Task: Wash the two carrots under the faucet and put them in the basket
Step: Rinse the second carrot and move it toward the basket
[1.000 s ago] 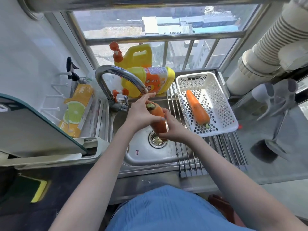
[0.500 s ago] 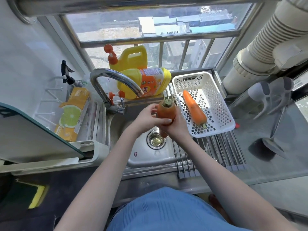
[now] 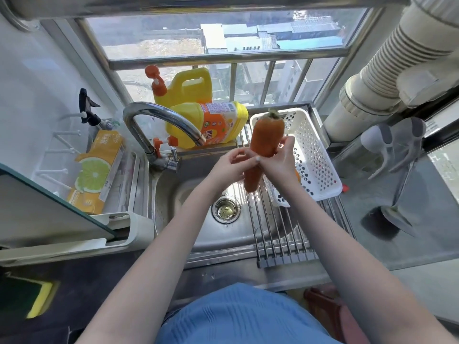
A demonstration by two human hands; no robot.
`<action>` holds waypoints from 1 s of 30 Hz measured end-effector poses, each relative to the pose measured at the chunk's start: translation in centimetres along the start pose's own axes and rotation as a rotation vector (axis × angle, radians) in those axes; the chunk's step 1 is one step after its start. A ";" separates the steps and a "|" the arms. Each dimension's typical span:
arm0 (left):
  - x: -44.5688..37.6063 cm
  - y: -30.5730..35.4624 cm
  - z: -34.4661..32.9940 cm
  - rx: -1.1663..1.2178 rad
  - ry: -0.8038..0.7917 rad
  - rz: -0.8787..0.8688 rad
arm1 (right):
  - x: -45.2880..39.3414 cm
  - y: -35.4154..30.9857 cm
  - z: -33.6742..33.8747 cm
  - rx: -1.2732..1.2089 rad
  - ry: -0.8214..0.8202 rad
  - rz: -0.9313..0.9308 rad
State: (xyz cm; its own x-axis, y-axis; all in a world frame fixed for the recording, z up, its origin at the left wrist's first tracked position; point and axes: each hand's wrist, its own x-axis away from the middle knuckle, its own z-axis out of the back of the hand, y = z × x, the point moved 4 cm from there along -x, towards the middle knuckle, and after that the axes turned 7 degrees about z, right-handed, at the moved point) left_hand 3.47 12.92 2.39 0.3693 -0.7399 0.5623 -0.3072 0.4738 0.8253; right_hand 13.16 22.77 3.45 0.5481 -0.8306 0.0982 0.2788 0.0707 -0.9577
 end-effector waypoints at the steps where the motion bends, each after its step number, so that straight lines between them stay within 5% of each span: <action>1: -0.2 0.2 -0.4 -0.007 -0.023 0.018 | -0.6 -0.3 0.7 -0.012 0.013 -0.010; 5: -0.7 -0.5 -2.1 -0.238 -0.114 0.080 | -1.9 -1.4 2.9 -0.167 0.028 -0.055; 13: -4.1 2.1 -2.6 -0.266 0.143 -0.063 | -1.2 -0.1 6.2 -0.732 -0.070 -0.221; 17: -6.6 3.3 -2.9 -0.352 0.183 -0.084 | 0.6 3.3 8.9 -0.788 -0.002 -0.335; 22: -9.2 4.5 -5.0 -0.566 0.149 -0.205 | 1.2 5.6 10.0 -0.382 -0.124 -0.521; 27: -10.9 4.8 -6.3 -0.586 0.218 -0.223 | -1.5 4.5 10.8 0.139 -0.230 -0.353; 30: -11.4 3.7 -5.2 -0.607 0.297 -0.077 | -3.5 4.2 11.0 0.259 -0.134 -0.309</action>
State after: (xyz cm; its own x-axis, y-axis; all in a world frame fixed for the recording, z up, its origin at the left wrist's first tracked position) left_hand 2.70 25.54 -0.71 0.6222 -0.6611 0.4194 0.2443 0.6729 0.6983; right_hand 21.09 32.07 2.06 0.5002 -0.7570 0.4204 0.6258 -0.0195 -0.7797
